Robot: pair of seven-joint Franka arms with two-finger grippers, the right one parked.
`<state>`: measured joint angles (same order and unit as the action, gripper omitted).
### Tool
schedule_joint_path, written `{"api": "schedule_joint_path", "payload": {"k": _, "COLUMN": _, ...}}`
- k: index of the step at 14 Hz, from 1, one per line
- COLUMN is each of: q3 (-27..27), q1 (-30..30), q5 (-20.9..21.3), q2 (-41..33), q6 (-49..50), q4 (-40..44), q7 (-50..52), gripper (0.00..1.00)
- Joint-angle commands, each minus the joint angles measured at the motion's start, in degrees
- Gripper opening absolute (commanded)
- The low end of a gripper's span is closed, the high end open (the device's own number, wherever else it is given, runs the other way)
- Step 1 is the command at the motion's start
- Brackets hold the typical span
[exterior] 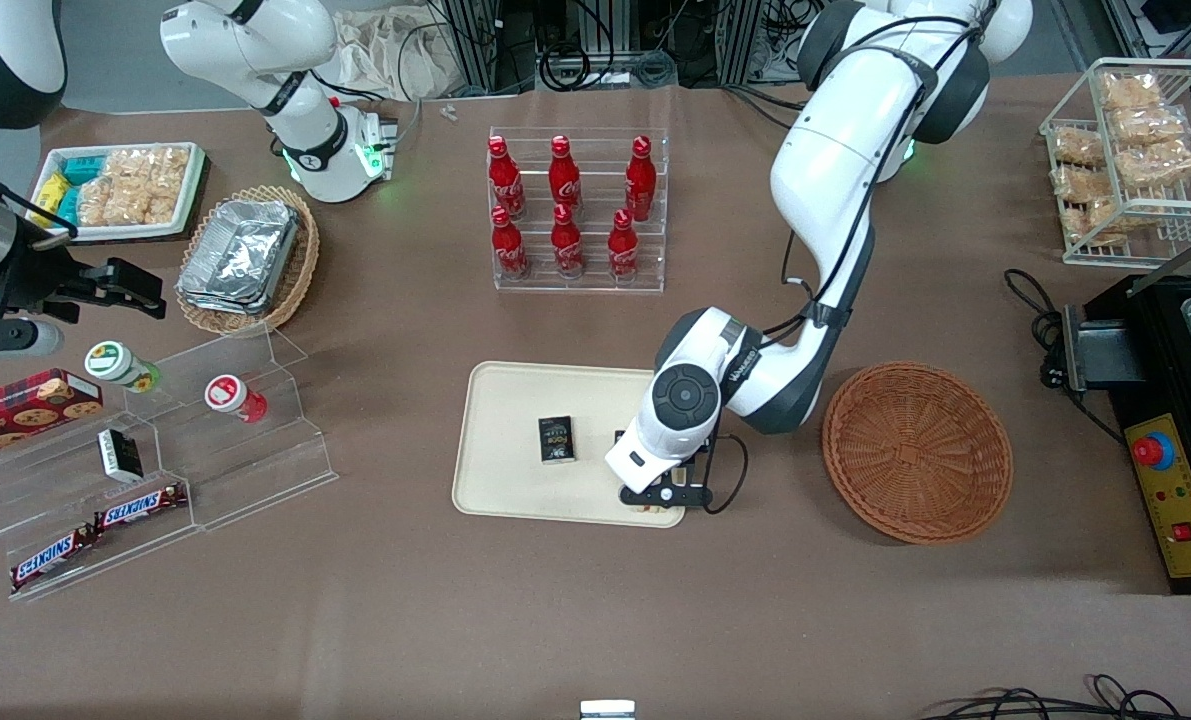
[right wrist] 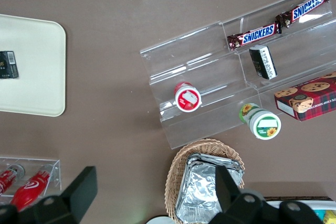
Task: Place sandwich from basket to tray
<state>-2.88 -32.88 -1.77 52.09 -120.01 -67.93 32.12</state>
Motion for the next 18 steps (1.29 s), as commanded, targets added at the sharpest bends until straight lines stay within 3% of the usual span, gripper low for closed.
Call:
{"api": "schedule_joint_path", "payload": {"k": 1, "q3": 0.95, "q1": -1.04, "q5": 0.98, "q2": -5.83, "q6": 0.3, "q4": -3.15, "q7": 1.02, "gripper": 1.0}}
{"api": "schedule_joint_path", "payload": {"k": 3, "q3": 1.21, "q1": -0.17, "q5": 0.98, "q2": -12.68, "q6": 2.14, "q4": -5.79, "q7": 1.02, "gripper": 1.0}}
{"api": "schedule_joint_path", "payload": {"k": 7, "q3": 1.74, "q1": 3.78, "q5": 0.98, "q2": -26.91, "q6": 17.76, "q4": -9.39, "q7": 0.23, "gripper": 1.0}}
{"api": "schedule_joint_path", "payload": {"k": 12, "q3": 1.74, "q1": 12.56, "q5": 0.46, "q2": -50.73, "q6": 18.15, "q4": -30.38, "q7": -7.83, "gripper": 1.0}}
{"api": "schedule_joint_path", "payload": {"k": 15, "q3": 1.83, "q1": 19.59, "q5": 0.19, "q2": -55.6, "q6": 21.73, "q4": -31.65, "q7": -13.37, "gripper": 1.0}}
{"api": "schedule_joint_path", "payload": {"k": 18, "q3": 1.83, "q1": 30.29, "q5": -0.33, "q2": -54.39, "q6": 26.83, "q4": -26.66, "q7": -25.93, "gripper": 1.0}}
